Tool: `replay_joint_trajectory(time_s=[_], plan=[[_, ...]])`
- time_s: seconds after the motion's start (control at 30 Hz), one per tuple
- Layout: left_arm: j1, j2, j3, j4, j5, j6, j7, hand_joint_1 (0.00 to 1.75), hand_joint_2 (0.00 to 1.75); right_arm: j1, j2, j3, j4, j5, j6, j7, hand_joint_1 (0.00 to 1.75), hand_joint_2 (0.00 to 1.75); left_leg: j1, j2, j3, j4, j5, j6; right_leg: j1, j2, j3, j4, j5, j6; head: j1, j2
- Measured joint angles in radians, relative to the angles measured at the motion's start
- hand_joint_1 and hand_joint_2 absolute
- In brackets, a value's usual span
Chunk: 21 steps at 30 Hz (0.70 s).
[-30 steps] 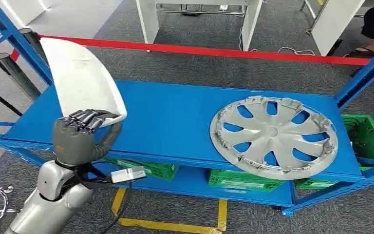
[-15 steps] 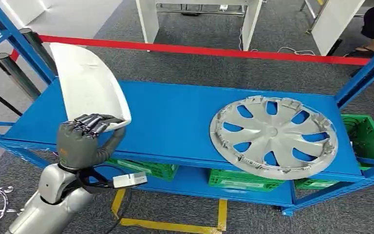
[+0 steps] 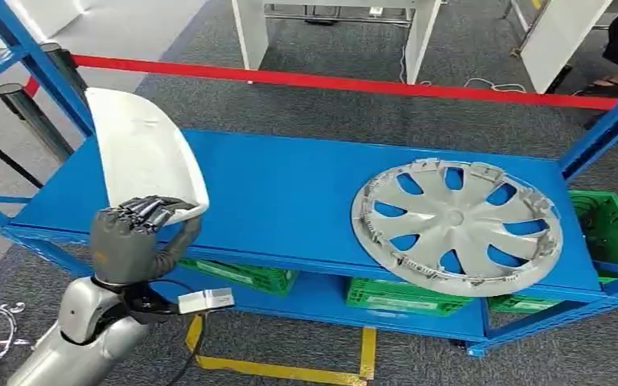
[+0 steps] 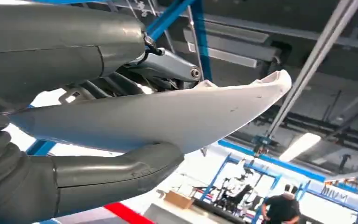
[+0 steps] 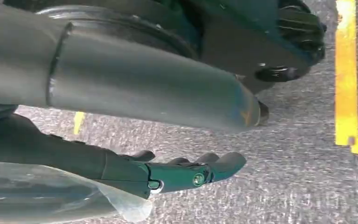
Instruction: Take the parts from the cabinet and place them on the table.
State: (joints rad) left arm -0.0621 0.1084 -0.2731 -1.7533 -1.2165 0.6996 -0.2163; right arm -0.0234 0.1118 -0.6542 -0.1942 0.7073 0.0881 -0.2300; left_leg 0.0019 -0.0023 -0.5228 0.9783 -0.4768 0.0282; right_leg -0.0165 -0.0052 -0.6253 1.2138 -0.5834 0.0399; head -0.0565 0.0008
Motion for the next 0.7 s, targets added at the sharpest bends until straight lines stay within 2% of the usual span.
replay_joint_trajectory(time_s=[0.03,0.07,0.1,0.13,0.17,0.2,0.63,0.67,0.7], plan=[[0.003,0.003,0.001,0.0,0.001,0.0,0.0,1.75,1.75,-0.001,0.0,0.0,0.0,0.0,-0.003,0.001,0.0,0.0,0.005,-0.002,-0.001,0.008,-0.004,-0.007,-0.004,0.0,0.042,-0.088,0.052,0.003,0.0,0.0],[0.003,0.005,0.002,0.0,0.001,0.0,0.0,1.75,1.75,-0.002,0.0,0.0,0.0,0.0,-0.003,0.001,0.0,0.0,0.01,-0.004,-0.002,0.018,-0.01,-0.016,-0.008,0.003,0.08,-0.171,0.076,0.009,0.0,0.0],[0.005,0.007,0.003,-0.001,0.001,0.0,0.0,1.75,1.75,-0.004,0.003,0.0,0.0,0.0,-0.004,0.002,0.0,0.0,0.004,-0.007,-0.011,0.02,-0.012,-0.026,0.0,0.018,0.1,-0.174,0.052,0.011,0.002,0.0],[0.004,0.01,0.006,-0.002,0.002,0.0,0.0,1.75,1.75,-0.004,0.011,0.0,0.003,0.0,-0.004,0.002,0.0,0.0,0.004,-0.012,-0.015,0.032,-0.01,-0.031,-0.001,0.024,0.098,-0.176,0.066,0.001,0.008,0.0],[0.005,0.012,0.006,-0.003,0.002,0.0,0.0,1.75,1.75,-0.005,0.011,0.0,0.003,0.0,-0.005,0.003,0.0,0.0,0.004,-0.015,-0.022,0.038,-0.007,-0.036,-0.003,0.022,0.093,-0.179,0.059,-0.007,0.005,0.0],[0.005,0.013,0.006,-0.003,0.002,0.0,-0.001,1.75,1.75,-0.005,0.011,0.0,0.003,0.0,-0.005,0.003,0.0,0.0,0.003,-0.016,-0.025,0.039,-0.006,-0.038,-0.002,0.021,0.093,-0.179,0.055,-0.009,0.003,0.0],[0.005,0.014,0.006,-0.003,0.002,0.0,-0.001,1.75,1.75,-0.005,0.011,0.0,0.003,0.0,-0.005,0.003,0.0,0.0,0.003,-0.016,-0.026,0.039,-0.005,-0.039,-0.001,0.021,0.092,-0.179,0.054,-0.01,0.002,0.0],[0.005,0.015,0.007,-0.003,0.002,0.0,-0.001,1.75,1.75,-0.006,0.011,-0.001,0.003,0.0,-0.005,0.003,0.0,0.0,0.004,-0.016,-0.03,0.04,-0.003,-0.042,0.0,0.021,0.089,-0.177,0.052,-0.013,0.002,0.0],[0.011,0.02,0.007,-0.003,0.002,0.0,-0.001,1.75,1.75,-0.007,0.014,-0.001,0.005,0.0,-0.006,0.003,0.0,0.0,0.006,-0.013,-0.046,0.053,-0.023,-0.052,-0.005,0.014,0.072,-0.176,0.062,-0.034,0.002,0.0]])
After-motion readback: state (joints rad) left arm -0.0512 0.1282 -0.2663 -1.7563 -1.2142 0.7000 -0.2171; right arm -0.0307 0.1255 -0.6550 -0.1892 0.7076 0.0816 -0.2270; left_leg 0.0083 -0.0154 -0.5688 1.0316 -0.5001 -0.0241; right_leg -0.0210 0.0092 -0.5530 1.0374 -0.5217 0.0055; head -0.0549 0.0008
